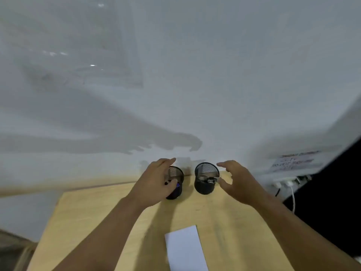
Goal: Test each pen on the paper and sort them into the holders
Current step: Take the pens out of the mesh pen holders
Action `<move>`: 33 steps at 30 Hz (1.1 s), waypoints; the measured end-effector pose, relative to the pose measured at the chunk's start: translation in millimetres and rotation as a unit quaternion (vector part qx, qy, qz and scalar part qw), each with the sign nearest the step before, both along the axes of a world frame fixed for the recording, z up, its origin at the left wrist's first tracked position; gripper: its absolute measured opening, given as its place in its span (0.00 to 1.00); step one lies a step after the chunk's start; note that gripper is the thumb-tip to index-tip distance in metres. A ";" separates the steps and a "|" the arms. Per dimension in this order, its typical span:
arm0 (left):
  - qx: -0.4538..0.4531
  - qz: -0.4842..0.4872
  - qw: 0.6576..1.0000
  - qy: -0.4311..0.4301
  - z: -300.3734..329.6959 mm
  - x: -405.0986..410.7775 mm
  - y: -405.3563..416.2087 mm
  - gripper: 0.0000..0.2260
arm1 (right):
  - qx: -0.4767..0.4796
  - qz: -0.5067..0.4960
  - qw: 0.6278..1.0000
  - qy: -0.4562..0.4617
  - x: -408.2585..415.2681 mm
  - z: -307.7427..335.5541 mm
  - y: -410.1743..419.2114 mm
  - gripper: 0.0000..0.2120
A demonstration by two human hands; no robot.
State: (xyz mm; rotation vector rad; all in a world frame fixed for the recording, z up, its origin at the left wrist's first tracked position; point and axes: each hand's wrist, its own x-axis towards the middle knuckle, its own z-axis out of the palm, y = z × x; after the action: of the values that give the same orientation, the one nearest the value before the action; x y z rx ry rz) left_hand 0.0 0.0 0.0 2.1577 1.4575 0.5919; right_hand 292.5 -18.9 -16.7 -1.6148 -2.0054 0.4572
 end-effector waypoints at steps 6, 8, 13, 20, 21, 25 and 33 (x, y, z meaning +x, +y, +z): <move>-0.025 -0.021 0.999 0.010 -38.3 6.2 -0.2 0.29 | -0.047 0.019 0.999 0.000 4.9 -31.5 4.9 0.24; -0.005 -0.013 1.000 0.015 -47.5 8.3 4.0 0.28 | -0.036 0.033 0.999 -0.010 5.9 -39.9 10.0 0.24; 0.014 0.008 1.000 -0.007 -70.3 14.3 12.7 0.25 | -0.015 0.052 0.998 -0.041 7.5 -59.9 22.9 0.23; 0.104 -0.032 0.994 0.006 -85.6 17.0 20.9 0.09 | 0.078 0.094 0.991 -0.049 7.7 -74.8 33.7 0.14; 0.120 -0.039 0.992 0.017 -86.3 16.8 22.3 0.07 | 0.097 0.101 0.989 -0.050 9.0 -76.3 34.3 0.12; 0.167 -0.033 0.985 0.032 -79.3 19.5 22.3 0.03 | 0.132 0.102 0.984 -0.061 9.8 -67.1 31.7 0.07; 0.250 0.020 0.967 -0.049 -42.1 15.9 -28.8 0.07 | 0.237 0.038 0.968 -0.076 -1.8 -31.3 -17.4 0.07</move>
State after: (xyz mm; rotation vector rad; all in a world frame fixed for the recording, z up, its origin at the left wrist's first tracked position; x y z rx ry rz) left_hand 15.9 -28.8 -42.1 2.4238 1.4114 1.1705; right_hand 290.6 -36.3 -48.0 -1.3070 -2.0898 -0.1229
